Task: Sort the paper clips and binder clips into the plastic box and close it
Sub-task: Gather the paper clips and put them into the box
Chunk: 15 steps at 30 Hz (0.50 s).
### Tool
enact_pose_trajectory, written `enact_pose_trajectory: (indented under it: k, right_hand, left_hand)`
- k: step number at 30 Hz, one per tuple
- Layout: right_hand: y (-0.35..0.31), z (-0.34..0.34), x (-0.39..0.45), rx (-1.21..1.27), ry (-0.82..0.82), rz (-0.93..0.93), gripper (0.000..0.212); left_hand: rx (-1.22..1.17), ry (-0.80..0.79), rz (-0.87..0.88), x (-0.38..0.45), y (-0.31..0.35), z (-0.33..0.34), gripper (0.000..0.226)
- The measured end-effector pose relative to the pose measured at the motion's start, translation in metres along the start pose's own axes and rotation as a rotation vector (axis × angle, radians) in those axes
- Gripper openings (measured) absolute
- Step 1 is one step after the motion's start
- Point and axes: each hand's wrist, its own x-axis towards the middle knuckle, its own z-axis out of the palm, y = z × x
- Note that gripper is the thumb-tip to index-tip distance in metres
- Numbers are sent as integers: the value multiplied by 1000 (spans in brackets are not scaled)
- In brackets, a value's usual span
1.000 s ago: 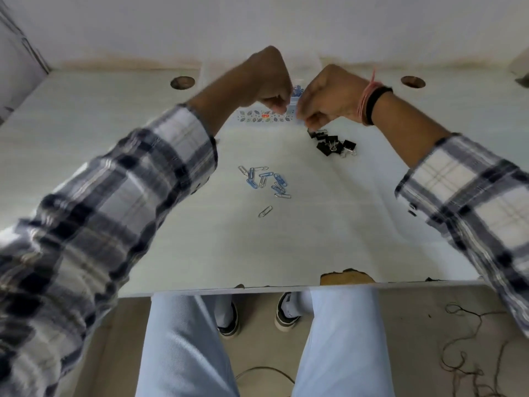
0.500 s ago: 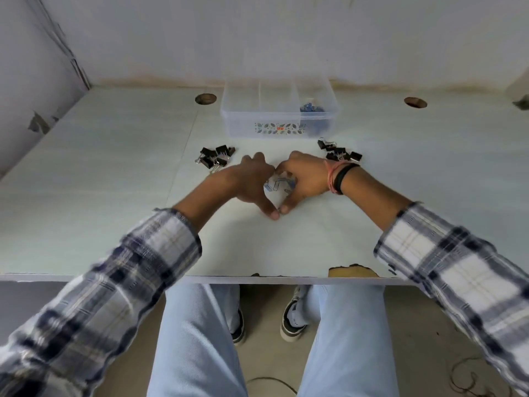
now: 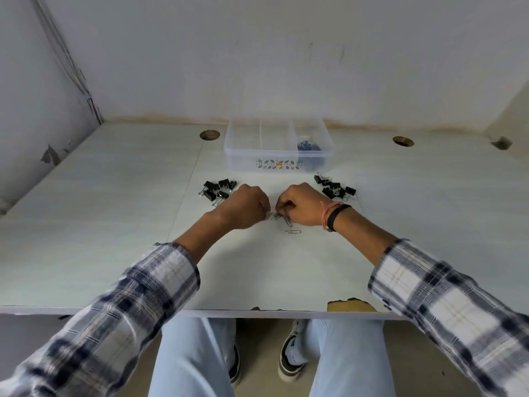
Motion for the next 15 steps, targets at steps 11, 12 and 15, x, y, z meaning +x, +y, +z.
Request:
enact_pose_trajectory:
  k: [11,12,15]
  right_hand:
    - [3,-6,-5,-105,-140,-54,38]
    - [3,-4,-5,-86,-119,-52,34]
    - [3,-1,-6,-54,-66,-47,25]
  left_hand:
    - [14,-17,28,1,5,-2,22]
    - [9,-14,27,2,4,-1,19]
    - [4,-8,18,-1,5,1,14]
